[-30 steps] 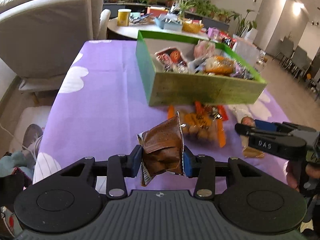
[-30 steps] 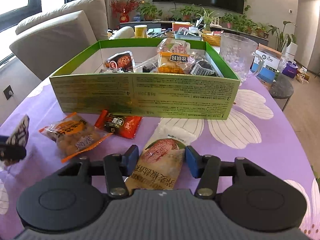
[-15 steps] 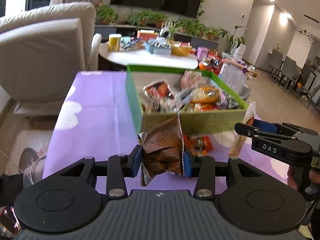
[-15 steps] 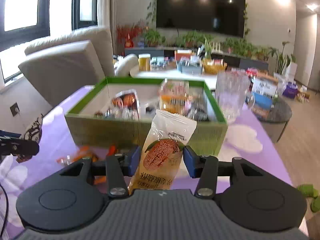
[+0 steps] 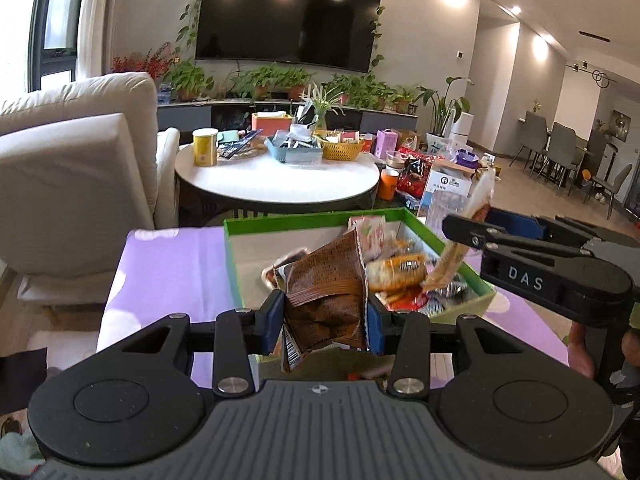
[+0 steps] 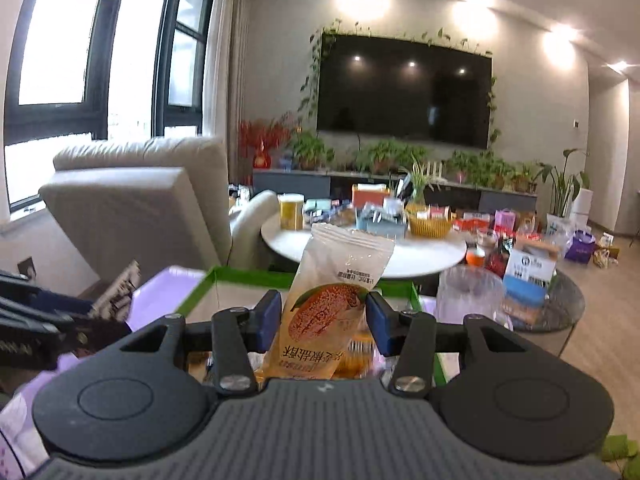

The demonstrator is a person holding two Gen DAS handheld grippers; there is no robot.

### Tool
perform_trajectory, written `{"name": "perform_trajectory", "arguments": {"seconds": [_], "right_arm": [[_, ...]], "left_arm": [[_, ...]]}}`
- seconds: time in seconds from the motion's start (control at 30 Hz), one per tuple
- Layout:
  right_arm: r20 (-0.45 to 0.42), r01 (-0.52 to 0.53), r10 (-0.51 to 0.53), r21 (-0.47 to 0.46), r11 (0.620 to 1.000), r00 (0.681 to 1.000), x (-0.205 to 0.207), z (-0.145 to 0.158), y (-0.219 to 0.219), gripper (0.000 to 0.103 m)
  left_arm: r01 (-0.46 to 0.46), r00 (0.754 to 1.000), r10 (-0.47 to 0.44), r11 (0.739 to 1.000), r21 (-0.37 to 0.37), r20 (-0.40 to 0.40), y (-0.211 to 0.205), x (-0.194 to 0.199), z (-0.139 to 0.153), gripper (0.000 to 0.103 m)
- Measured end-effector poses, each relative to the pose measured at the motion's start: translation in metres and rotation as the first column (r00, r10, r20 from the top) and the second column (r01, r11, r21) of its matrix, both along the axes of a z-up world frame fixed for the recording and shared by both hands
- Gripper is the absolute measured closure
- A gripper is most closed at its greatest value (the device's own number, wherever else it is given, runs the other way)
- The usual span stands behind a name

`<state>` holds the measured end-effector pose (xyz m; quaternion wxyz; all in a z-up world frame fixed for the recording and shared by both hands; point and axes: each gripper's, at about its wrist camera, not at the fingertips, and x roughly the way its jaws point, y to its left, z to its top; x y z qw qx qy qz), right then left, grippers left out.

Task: Organize snacks
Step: 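Carry both packets into the green box and open both grippers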

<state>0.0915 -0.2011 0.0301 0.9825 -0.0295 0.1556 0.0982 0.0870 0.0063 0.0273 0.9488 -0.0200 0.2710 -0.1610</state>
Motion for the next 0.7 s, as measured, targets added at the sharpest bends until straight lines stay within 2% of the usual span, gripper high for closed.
{"name": "perform_trajectory", "arguments": {"seconds": [0.27, 0.6, 0.7], "right_arm": [[0.033, -0.005, 0.005, 0.007, 1.0, 0.999, 0.026, 0.005, 0.002, 0.049], [-0.033, -0.019, 0.018, -0.011, 1.0, 0.999, 0.05, -0.015, 0.015, 0.048], [-0.064, -0.014, 0.013, -0.012, 1.0, 0.998, 0.056, -0.021, 0.018, 0.047]], "left_arm": [[0.004, 1.0, -0.004, 1.0, 0.006, -0.004, -0.004, 0.031, -0.002, 0.064], [0.003, 0.998, -0.001, 1.0, 0.029, -0.055, -0.01, 0.06, -0.021, 0.063], [0.003, 0.999, -0.001, 0.999, 0.047, -0.042, -0.013, 0.065, -0.025, 0.063]]}}
